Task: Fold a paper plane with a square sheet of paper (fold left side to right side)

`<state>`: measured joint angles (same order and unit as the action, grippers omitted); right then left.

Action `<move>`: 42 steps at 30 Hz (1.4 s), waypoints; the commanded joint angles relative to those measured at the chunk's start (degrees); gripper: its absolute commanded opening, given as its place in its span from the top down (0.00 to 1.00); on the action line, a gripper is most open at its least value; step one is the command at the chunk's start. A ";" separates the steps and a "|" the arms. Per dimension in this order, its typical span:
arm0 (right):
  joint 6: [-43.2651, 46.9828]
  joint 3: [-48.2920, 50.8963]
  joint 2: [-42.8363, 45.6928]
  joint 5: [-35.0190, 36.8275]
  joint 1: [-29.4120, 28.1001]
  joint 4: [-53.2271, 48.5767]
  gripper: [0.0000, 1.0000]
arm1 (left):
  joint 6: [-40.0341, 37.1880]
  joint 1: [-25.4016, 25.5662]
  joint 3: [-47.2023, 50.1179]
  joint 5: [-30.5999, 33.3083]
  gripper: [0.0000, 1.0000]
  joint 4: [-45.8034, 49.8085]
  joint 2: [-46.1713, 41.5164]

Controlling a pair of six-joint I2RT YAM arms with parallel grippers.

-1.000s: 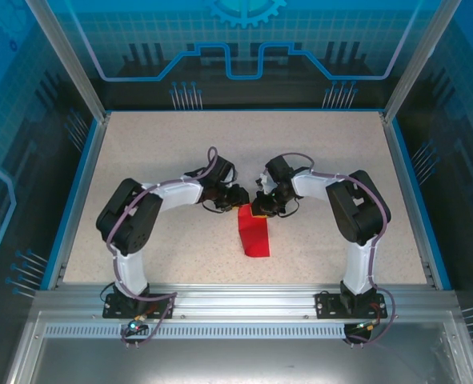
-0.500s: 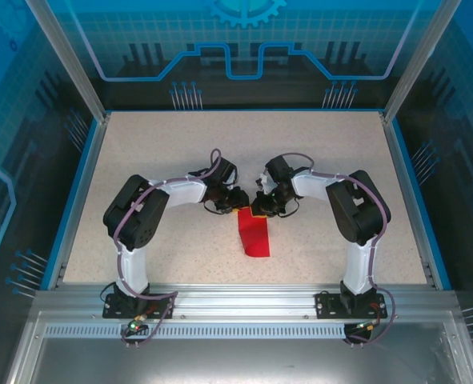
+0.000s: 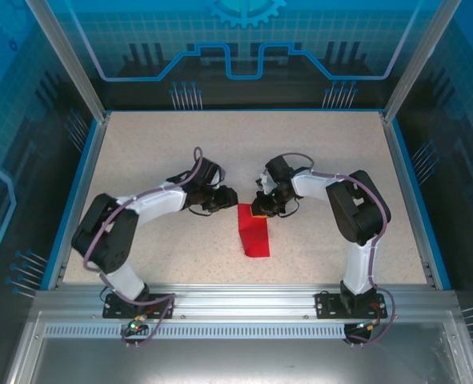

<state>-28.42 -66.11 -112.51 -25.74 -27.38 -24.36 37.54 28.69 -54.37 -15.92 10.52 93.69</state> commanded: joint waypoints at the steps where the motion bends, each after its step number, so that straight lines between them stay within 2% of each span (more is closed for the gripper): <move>1: 0.48 2.03 -3.15 6.22 -0.78 -4.47 0.86 | 2.80 2.16 4.59 -4.12 0.63 -7.11 -2.43; 3: 0.41 1.98 -3.31 6.23 -0.75 -4.47 0.86 | 4.97 3.44 6.12 -5.47 0.64 -11.20 -1.80; 9: 0.61 1.64 -3.86 6.23 -0.84 -4.72 0.86 | 5.70 5.93 4.66 -7.41 0.66 -14.33 4.00; 21: 0.56 1.45 -3.88 7.19 -0.84 -5.71 0.86 | 3.26 8.93 5.37 -7.89 0.69 -13.00 8.03; 42: 0.04 1.42 -4.22 8.07 -0.92 -6.91 0.86 | 2.29 11.25 12.89 -7.87 0.70 -15.08 3.16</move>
<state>-28.45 -66.35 -112.64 -25.52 -27.40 -24.75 41.56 38.94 -43.31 -22.59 -6.59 99.07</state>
